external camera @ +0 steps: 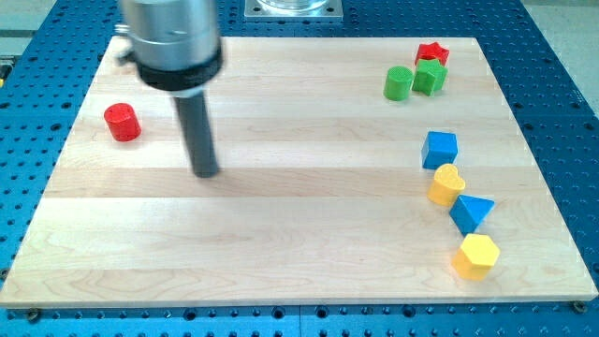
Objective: Move the red circle towards the top left corner of the board
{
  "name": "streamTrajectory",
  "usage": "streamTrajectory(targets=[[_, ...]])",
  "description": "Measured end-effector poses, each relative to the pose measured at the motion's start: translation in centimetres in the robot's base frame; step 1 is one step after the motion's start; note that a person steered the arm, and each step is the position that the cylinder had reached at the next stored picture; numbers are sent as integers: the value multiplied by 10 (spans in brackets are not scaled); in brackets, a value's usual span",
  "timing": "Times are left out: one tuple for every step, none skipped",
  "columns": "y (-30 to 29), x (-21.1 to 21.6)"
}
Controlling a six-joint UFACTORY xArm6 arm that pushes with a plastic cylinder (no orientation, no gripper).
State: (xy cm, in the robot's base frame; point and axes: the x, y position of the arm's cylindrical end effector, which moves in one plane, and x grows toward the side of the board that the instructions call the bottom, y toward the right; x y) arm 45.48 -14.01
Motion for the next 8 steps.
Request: streamTrajectory(targets=[[-57,-3],[-65,-33],[-56,-38],[-83,-18],[-57,-70],[-19,-120],[-10,-64],[-89,-62]])
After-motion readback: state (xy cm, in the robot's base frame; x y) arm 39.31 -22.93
